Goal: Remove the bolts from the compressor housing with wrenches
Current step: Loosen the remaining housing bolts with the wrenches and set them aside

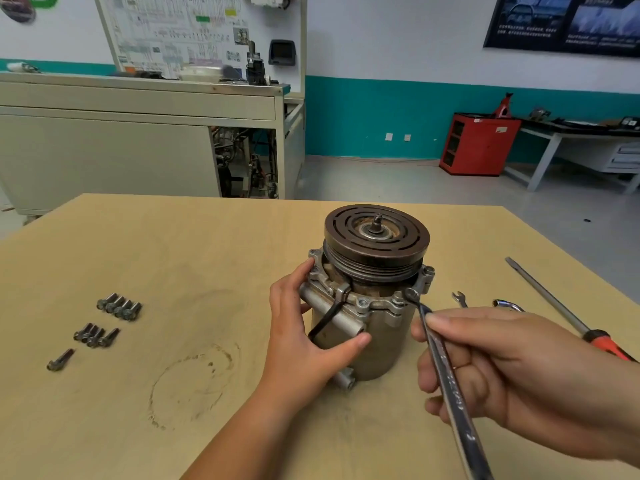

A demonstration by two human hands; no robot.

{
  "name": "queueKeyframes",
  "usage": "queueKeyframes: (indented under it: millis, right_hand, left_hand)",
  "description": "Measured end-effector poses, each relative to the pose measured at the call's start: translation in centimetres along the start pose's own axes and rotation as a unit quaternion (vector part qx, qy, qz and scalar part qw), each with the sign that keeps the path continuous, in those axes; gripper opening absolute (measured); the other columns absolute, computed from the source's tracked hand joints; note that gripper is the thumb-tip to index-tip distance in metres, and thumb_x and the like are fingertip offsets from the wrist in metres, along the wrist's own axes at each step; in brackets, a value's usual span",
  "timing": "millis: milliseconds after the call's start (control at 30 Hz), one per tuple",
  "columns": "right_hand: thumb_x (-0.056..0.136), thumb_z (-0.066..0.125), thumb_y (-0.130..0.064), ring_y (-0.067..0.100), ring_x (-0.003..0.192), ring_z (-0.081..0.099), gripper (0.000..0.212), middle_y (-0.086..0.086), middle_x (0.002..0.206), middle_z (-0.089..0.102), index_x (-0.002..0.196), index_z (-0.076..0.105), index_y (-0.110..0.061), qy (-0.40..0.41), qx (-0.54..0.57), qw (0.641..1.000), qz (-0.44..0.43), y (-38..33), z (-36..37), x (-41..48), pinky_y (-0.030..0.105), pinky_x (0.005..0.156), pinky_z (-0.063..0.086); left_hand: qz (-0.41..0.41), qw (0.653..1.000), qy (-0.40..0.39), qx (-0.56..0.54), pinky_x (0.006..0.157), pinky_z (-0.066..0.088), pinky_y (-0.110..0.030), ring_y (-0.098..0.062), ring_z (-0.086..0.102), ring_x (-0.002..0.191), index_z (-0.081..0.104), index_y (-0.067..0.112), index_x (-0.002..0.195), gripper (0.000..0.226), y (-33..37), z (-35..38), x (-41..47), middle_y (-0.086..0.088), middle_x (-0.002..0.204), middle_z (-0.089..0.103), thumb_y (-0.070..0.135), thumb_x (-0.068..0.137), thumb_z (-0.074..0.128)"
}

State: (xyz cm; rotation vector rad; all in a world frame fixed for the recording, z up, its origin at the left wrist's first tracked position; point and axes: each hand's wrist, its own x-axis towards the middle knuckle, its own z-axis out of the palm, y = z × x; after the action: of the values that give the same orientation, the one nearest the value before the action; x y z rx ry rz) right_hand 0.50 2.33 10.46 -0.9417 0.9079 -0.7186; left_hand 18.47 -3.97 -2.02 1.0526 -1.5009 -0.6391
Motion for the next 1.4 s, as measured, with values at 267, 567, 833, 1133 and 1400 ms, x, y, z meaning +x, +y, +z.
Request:
queueKeyframes:
  millis: [267, 567, 833, 1133, 1400]
  right_hand:
    - [0.070, 0.055, -0.032, 0.016, 0.030, 0.052, 0.032, 0.015, 0.048, 0.059, 0.085, 0.055, -0.003, -0.032, -0.141, 0.988, 0.063, -1.4, -1.1, 1.1, 0.029, 0.045, 0.053]
    - [0.064, 0.047, -0.070, 0.000, 0.052, 0.051, 0.044, -0.013, 0.055, 0.058, 0.065, 0.064, -0.029, -0.018, -0.665, 0.741, 0.090, -8.3, -6.2, 3.7, 0.019, 0.066, 0.044]
    - [0.070, 0.047, -0.078, 0.004, 0.085, 0.062, 0.045, -0.012, 0.089, 0.067, 0.093, 0.066, -0.045, -0.078, -0.640, 0.764, 0.042, -9.7, -11.2, 3.6, 0.025, 0.079, 0.048]
    - [0.079, 0.070, -0.044, 0.025, 0.078, 0.072, 0.020, 0.016, 0.090, 0.073, 0.089, 0.068, -0.026, -0.208, -0.167, 0.961, 0.067, -1.4, -6.6, 0.4, 0.027, 0.074, 0.055]
    - [0.062, 0.061, -0.021, 0.029, 0.033, 0.056, 0.026, 0.027, 0.055, 0.060, 0.071, 0.064, 0.003, 0.011, -0.008, 1.000, -0.021, 0.4, 1.1, -0.4, 0.032, 0.042, 0.053]
  left_hand:
    - [-0.002, 1.000, 0.000, 0.003, 0.108, 0.039, -0.040, -0.001, 0.037, 0.129, 0.032, 0.044, 0.133, 0.091, 0.0, -0.1, 0.1, 0.017, 0.132, 0.033, 0.056, 0.053, 0.074]
    - [-0.005, 1.000, 0.004, -0.002, 0.110, 0.038, -0.038, 0.004, 0.036, 0.127, 0.033, 0.044, 0.132, 0.089, 0.3, -0.1, 0.1, 0.019, 0.132, 0.034, 0.055, 0.053, 0.073]
    - [-0.003, 1.000, 0.010, -0.009, 0.108, 0.039, -0.040, -0.002, 0.039, 0.128, 0.036, 0.041, 0.132, 0.088, 0.4, 0.0, 0.0, 0.018, 0.131, 0.036, 0.052, 0.053, 0.074]
    - [-0.006, 1.000, 0.007, -0.002, 0.109, 0.039, -0.040, -0.001, 0.038, 0.128, 0.034, 0.045, 0.132, 0.089, 0.1, 0.0, 0.0, 0.019, 0.131, 0.035, 0.053, 0.054, 0.075]
    - [0.004, 1.000, 0.014, -0.004, 0.107, 0.041, -0.042, -0.005, 0.040, 0.128, 0.034, 0.047, 0.131, 0.088, 0.0, 0.1, 0.1, 0.017, 0.130, 0.036, 0.052, 0.054, 0.076]
